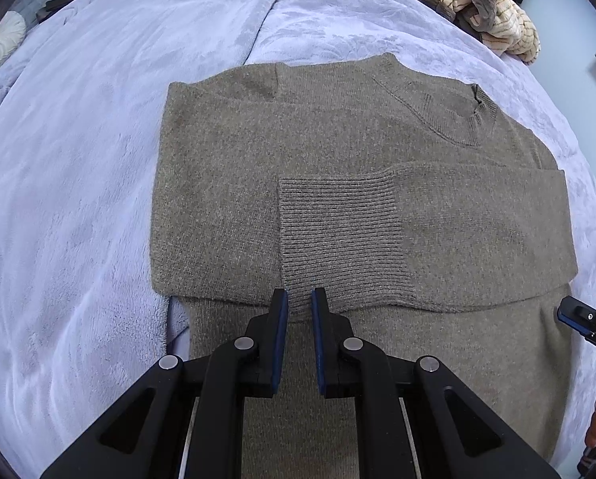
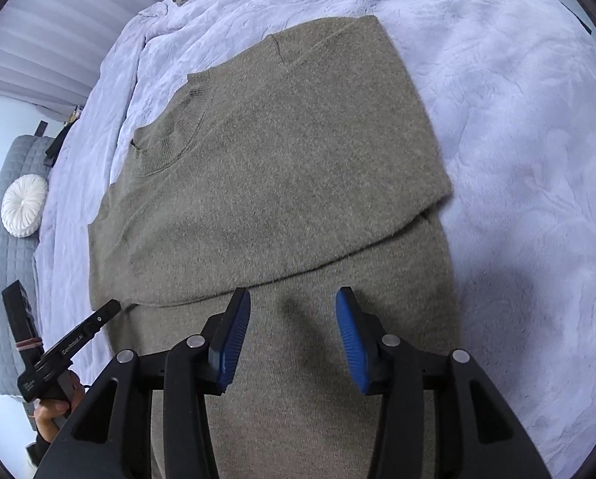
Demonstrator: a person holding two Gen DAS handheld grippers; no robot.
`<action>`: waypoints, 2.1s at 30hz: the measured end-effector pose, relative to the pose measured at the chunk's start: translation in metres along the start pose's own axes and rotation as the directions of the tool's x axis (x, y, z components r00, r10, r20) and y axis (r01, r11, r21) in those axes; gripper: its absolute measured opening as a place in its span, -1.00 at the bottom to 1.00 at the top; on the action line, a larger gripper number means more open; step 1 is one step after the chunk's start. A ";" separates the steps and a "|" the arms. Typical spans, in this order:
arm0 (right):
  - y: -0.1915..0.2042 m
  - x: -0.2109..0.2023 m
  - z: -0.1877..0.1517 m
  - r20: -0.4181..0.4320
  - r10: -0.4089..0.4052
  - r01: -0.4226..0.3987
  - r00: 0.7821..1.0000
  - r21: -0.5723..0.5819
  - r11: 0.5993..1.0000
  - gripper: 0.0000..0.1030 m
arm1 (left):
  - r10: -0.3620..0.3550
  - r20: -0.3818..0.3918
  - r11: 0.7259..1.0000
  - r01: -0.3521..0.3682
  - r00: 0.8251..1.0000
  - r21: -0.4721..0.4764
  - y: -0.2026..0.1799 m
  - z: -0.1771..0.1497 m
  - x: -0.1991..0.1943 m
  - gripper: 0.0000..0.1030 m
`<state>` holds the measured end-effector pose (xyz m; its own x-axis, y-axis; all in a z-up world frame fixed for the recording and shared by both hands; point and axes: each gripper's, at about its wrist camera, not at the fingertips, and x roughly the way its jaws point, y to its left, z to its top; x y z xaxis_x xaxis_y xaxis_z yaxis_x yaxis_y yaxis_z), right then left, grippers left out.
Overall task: Fold small clothes
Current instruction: 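Open both tools and lift them off the folded sweater, then grasp the sweater hem with both tools and lift it toward the collar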
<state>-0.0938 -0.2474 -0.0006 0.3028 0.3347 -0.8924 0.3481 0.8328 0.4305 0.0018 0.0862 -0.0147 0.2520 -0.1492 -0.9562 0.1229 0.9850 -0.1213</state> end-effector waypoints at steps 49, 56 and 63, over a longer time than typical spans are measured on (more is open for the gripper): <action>0.023 -0.001 -0.032 -0.042 0.055 -0.059 0.998 -0.120 0.991 0.62 | 0.070 -0.092 0.996 -0.065 0.993 0.063 -0.020 -0.039 0.009 0.97; 0.001 -0.007 -0.039 -0.100 0.115 -0.115 0.988 0.001 0.993 0.62 | 0.027 -0.101 0.997 -0.019 0.995 0.079 -0.017 -0.058 -0.016 0.97; -0.031 -0.038 -0.067 -0.148 0.147 -0.143 0.978 0.038 0.989 0.62 | -0.073 -0.208 0.994 0.088 0.975 0.064 0.018 -0.109 -0.039 0.97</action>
<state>-0.1758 -0.2564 0.0103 0.2155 0.5151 -0.8296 0.3349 0.7591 0.5583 -0.1104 0.1188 -0.0089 0.0376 -0.1991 -0.9793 0.2055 0.9605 -0.1874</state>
